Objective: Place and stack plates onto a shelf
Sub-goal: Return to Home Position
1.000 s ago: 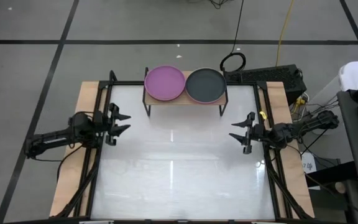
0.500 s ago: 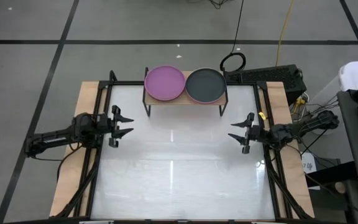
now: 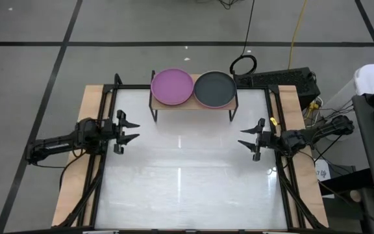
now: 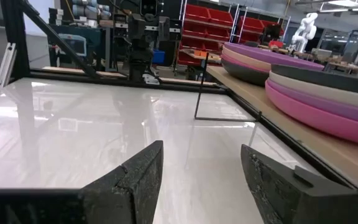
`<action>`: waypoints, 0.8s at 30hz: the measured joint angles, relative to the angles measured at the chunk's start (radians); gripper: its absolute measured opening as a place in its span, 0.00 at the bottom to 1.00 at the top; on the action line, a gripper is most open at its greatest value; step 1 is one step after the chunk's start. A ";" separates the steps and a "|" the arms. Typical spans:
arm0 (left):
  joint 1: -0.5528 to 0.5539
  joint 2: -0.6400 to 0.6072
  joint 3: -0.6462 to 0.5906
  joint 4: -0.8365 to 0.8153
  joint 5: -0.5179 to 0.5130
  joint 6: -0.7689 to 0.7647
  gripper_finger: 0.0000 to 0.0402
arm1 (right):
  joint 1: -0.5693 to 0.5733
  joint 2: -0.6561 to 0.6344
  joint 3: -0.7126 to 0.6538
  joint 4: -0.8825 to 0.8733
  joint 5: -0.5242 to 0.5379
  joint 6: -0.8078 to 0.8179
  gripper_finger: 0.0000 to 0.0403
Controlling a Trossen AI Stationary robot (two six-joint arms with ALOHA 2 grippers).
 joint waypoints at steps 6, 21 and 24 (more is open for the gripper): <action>0.000 0.000 0.000 0.000 0.000 0.000 0.46 | 0.000 0.000 -0.001 -0.001 0.000 0.026 0.49; 0.000 0.000 0.001 0.000 -0.001 0.000 0.46 | 0.000 0.000 -0.001 0.000 -0.004 0.026 0.49; 0.000 0.000 0.001 0.000 -0.001 0.000 0.46 | 0.000 0.000 -0.001 0.000 -0.004 0.026 0.49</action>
